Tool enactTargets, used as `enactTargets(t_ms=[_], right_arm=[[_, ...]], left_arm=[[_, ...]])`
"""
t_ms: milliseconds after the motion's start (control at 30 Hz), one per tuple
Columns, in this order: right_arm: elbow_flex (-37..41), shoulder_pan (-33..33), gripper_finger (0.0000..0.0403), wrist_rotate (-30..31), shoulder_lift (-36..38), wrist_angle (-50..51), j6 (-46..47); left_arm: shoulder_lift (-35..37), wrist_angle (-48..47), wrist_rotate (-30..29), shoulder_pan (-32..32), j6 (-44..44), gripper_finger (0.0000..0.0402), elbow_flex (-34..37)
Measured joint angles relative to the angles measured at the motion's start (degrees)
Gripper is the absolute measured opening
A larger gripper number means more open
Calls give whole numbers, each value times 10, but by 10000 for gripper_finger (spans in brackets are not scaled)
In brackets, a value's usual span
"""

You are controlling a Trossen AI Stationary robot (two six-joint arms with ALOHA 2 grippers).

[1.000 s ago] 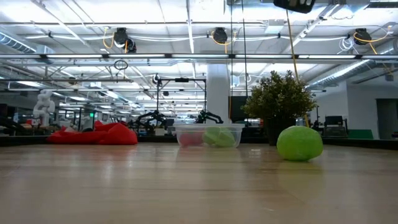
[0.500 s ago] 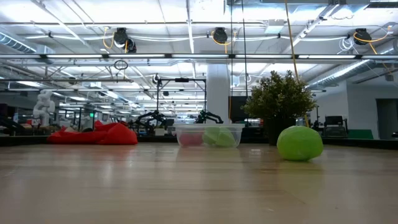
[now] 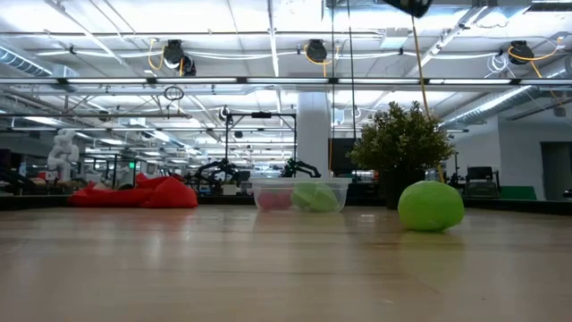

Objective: Pick and placing Produce into tupperware
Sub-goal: Put the cabbage into the bin

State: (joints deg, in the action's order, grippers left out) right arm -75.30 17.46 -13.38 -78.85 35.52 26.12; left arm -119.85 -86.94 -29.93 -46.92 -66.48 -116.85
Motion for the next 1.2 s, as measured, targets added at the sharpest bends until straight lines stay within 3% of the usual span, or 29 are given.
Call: enactTargets(t_ms=[233,433,867,1200], right_arm=[[-65,4,263,86,0,101,-60],[-59,2,263,167,-18,188,-69],[-49,-7,263,162,-133,200,-66],[-49,-20,263,162,-164,164,-58]], left_arm=[[0,0,0,0,0,159,0],[0,0,0,0,0,159,0],[0,1,0,4,0,159,0],[0,0,0,3,3,159,0]])
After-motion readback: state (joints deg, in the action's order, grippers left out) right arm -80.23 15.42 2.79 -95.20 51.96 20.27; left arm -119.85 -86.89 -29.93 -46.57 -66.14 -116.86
